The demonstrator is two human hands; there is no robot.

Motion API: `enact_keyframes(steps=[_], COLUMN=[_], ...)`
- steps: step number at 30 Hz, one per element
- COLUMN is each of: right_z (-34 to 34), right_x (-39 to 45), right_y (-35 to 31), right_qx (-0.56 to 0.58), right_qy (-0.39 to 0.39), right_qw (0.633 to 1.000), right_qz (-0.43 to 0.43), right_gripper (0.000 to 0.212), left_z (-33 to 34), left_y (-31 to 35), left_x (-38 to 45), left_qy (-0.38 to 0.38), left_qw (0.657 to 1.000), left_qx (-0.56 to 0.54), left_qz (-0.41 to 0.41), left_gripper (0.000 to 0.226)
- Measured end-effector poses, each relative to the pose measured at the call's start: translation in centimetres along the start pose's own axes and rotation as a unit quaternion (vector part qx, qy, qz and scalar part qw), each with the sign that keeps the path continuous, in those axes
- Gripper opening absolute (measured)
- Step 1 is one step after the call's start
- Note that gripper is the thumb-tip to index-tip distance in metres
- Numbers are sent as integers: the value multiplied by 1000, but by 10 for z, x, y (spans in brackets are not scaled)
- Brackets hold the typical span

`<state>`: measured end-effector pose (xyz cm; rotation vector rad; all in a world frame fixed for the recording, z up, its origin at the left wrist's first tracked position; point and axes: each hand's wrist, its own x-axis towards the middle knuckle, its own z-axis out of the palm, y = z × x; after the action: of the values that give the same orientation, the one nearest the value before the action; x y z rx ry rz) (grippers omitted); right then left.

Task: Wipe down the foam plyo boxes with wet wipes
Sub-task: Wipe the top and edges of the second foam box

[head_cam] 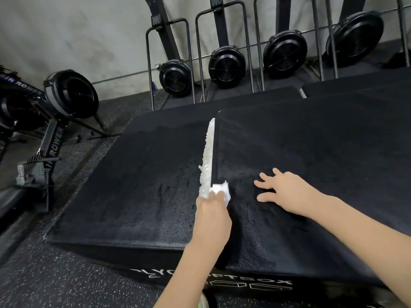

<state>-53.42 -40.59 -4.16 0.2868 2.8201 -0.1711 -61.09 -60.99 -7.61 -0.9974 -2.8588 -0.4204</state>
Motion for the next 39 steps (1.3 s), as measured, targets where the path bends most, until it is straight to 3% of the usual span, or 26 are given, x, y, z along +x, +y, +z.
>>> enact_keyframes(steps=[4, 7, 12, 15, 21, 27, 30, 34, 39], right_z=[-1, 0, 0, -4, -3, -1, -3, -5, -2], right_x=[-1, 1, 2, 1, 2, 2, 2, -1, 0], right_y=[-1, 0, 0, -1, 0, 0, -1, -2, 0], right_qx=[-32, -57, -60, -17, 16, -36, -25, -20, -6], right_qy=[-11, -13, -19, -17, -17, -22, -19, -13, -10], right_qw=[999, 998, 998, 1000, 1000, 999, 999, 1000, 1000], right_qz=[-1, -3, -5, 3, 2, -3, 1, -2, -5], right_gripper=[56, 54, 54, 56, 57, 54, 56, 56, 57], left_z=[-5, -1, -7, -15, -29, -29, -27, -30, -21], left_y=[-1, -2, 3, 10, 4, -4, 2, 10, 5], left_x=[-25, -16, 29, 46, 13, -23, -1, 43, 24], left_qy=[9, 40, 5, -5, -28, -43, -21, -46, -41], left_qw=[1000, 998, 997, 1000, 999, 999, 999, 997, 995], left_qx=[-20, 35, 63, 12, 20, 9, -38, -56, -6], left_qz=[3, 26, 36, 7, 5, 24, 13, -14, 89], left_gripper=[42, 52, 33, 30, 34, 36, 31, 26, 49])
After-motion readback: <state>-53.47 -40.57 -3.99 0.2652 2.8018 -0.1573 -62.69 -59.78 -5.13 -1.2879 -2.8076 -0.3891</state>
